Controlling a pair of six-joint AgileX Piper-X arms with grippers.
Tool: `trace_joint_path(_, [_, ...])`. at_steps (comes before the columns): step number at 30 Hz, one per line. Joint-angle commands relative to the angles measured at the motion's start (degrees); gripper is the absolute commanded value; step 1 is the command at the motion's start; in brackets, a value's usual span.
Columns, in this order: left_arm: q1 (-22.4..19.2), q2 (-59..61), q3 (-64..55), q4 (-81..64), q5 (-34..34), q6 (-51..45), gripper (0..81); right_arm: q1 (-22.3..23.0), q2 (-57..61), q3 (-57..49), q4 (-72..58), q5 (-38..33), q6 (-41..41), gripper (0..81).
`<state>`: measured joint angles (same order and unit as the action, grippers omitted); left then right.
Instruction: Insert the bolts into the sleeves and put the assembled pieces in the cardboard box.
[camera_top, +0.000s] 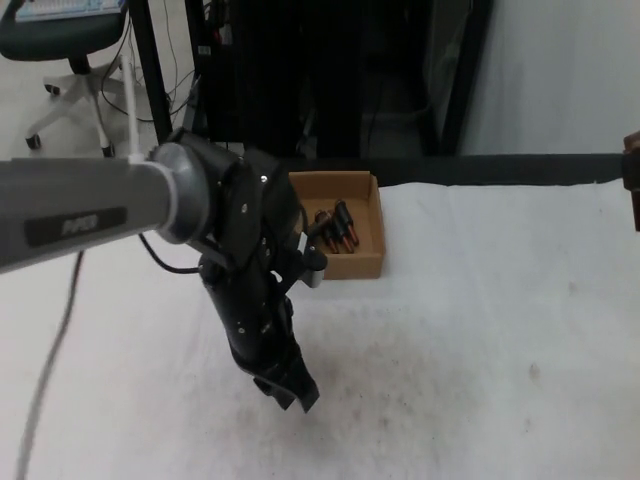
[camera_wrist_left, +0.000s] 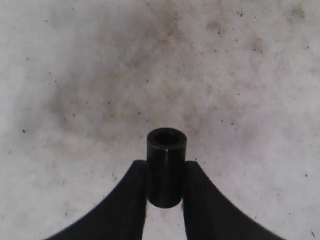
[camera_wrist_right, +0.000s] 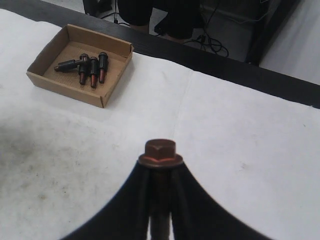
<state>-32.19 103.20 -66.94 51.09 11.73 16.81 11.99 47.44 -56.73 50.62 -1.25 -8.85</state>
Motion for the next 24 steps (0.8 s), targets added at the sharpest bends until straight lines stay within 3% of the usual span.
trace_joint_path(1, [-0.4, 1.27, -1.28, -0.1, 0.37, -0.12, 0.3, 0.18, -0.51, -0.49, -0.37, -0.46, -0.2, 0.8])
trace_joint_path(5, [-0.54, 1.99, -1.26, -1.5, 0.37, 2.76, 0.6, 0.18, -0.51, -0.49, -0.37, -0.46, -0.2, 0.8])
trace_joint_path(7, [-0.54, 2.01, -1.26, -1.94, -0.63, 3.37, 4.4, 0.18, -0.51, -0.49, -0.37, -0.46, -0.2, 0.8])
trace_joint_path(14, [-0.68, 2.15, -1.26, -2.74, -0.71, 3.61, 30.5, 0.18, -0.51, -0.49, -0.25, -0.45, -0.2, 0.8])
trace_joint_path(24, [-1.69, 2.15, -1.26, -4.1, -3.95, 2.47, 30.6, 0.18, -0.51, -0.49, -0.28, -0.62, -0.2, 0.8])
